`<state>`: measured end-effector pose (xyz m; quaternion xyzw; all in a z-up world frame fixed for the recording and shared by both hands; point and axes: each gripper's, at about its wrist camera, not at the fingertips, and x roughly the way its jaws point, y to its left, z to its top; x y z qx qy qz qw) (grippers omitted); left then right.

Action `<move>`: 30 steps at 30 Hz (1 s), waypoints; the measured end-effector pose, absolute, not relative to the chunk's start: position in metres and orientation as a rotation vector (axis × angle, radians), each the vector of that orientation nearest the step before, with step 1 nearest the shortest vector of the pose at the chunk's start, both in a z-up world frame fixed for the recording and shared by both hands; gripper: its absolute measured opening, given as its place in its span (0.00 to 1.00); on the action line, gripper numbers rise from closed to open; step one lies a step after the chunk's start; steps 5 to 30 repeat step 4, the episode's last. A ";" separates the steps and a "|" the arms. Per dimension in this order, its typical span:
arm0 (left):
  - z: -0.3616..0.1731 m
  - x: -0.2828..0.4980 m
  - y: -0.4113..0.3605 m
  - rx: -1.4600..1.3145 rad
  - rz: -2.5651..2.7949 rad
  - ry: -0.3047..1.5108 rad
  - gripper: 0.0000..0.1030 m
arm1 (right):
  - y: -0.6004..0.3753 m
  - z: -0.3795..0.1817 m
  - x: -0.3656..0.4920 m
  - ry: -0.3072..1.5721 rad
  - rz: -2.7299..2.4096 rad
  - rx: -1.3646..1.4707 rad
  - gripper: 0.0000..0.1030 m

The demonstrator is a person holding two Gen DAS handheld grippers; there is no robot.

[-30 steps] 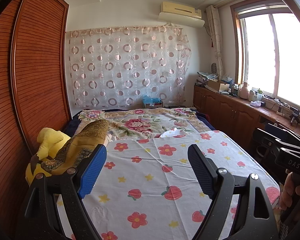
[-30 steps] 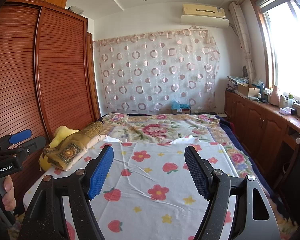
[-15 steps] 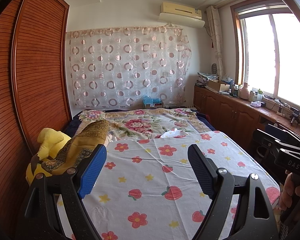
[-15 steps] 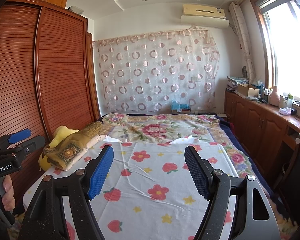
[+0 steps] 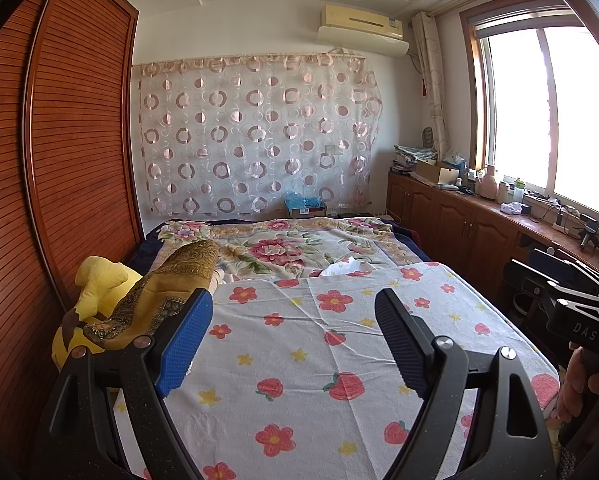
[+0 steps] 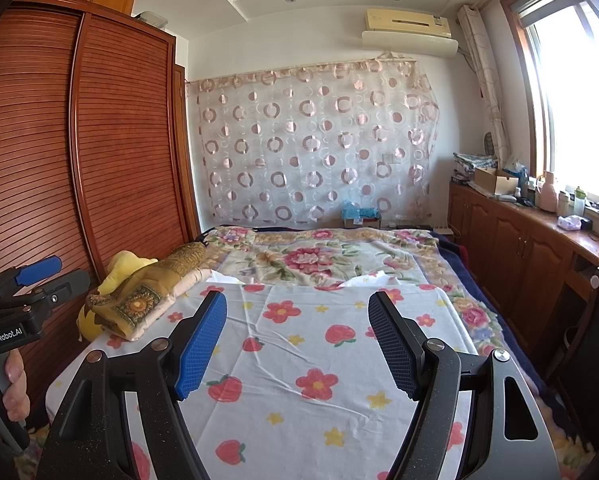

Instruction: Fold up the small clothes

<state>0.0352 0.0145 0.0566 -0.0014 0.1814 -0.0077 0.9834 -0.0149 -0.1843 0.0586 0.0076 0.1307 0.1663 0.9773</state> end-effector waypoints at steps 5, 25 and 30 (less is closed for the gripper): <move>0.057 0.035 0.016 -0.003 -0.015 0.365 0.81 | -0.186 0.058 -0.014 0.264 0.337 0.015 0.73; 0.057 0.035 0.016 -0.003 -0.015 0.365 0.81 | -0.186 0.058 -0.014 0.264 0.337 0.015 0.73; 0.057 0.035 0.016 -0.003 -0.015 0.365 0.81 | -0.186 0.058 -0.014 0.264 0.337 0.015 0.73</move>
